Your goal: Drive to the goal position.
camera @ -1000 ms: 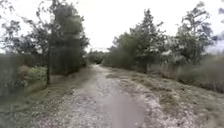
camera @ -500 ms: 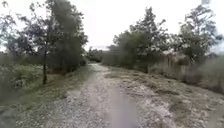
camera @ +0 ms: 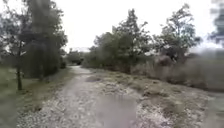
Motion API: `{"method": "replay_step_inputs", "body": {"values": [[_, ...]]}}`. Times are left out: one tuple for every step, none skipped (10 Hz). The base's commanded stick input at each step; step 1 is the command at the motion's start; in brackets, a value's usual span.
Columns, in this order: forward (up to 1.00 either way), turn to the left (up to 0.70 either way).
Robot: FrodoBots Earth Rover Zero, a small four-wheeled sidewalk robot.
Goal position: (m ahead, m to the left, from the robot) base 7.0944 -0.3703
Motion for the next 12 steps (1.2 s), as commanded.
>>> {"method": "replay_step_inputs", "body": {"values": [[0.50, 0.00], [0.50, 0.00], [0.50, 0.00], [0.50, 0.00], [0.50, 0.00], [0.50, 0.00], [0.50, 0.00], [0.50, 0.00], [0.50, 0.00], [0.50, 0.00], [0.50, 0.00], [0.50, 0.30]]}}
